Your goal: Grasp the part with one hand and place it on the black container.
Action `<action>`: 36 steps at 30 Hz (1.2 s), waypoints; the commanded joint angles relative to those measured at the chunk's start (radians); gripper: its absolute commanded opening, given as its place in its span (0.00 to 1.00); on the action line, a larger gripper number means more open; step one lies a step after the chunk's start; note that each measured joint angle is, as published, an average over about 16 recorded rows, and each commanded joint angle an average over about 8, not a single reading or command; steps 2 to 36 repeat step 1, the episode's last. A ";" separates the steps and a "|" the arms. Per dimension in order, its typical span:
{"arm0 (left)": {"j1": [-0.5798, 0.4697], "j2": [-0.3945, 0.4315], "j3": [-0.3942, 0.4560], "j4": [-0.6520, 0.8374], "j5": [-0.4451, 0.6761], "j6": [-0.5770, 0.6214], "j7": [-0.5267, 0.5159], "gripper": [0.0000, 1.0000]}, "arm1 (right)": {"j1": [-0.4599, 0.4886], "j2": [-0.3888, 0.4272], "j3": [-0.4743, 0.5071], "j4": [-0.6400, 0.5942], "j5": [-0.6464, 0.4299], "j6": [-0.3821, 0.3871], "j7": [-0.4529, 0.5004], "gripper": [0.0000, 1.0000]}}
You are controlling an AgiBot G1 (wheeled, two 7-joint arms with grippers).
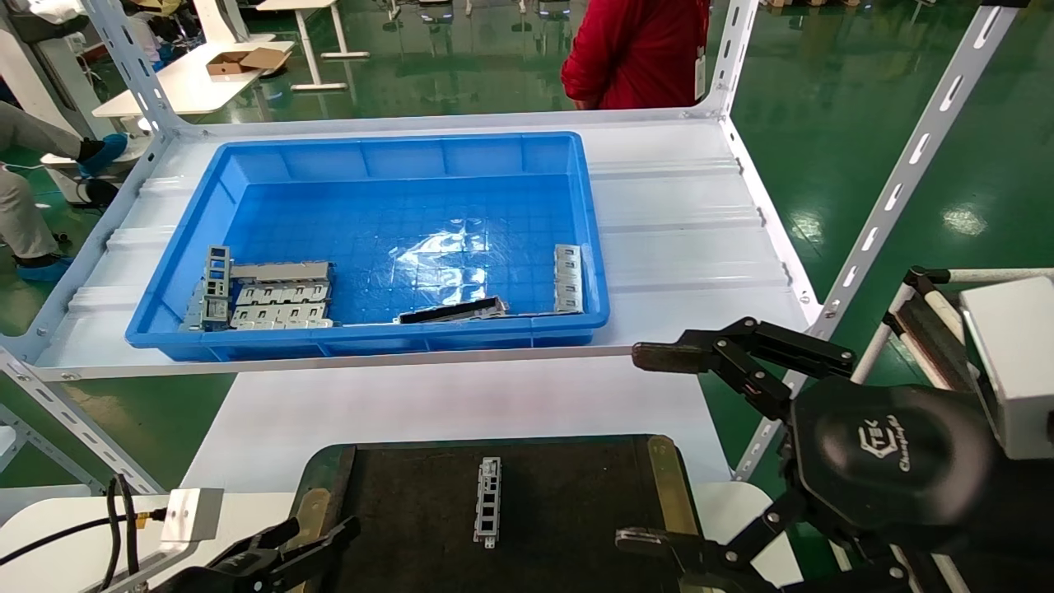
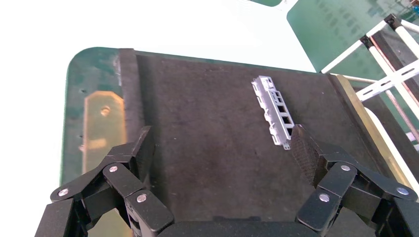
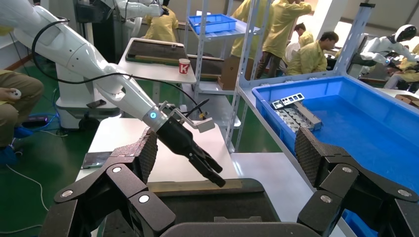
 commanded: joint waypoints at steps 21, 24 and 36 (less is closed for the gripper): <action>0.012 -0.017 -0.018 0.004 -0.005 0.009 0.006 1.00 | 0.000 0.000 0.000 0.000 0.000 0.000 0.000 1.00; 0.012 -0.017 -0.018 0.004 -0.005 0.009 0.006 1.00 | 0.000 0.000 0.000 0.000 0.000 0.000 0.000 1.00; 0.012 -0.017 -0.018 0.004 -0.005 0.009 0.006 1.00 | 0.000 0.000 0.000 0.000 0.000 0.000 0.000 1.00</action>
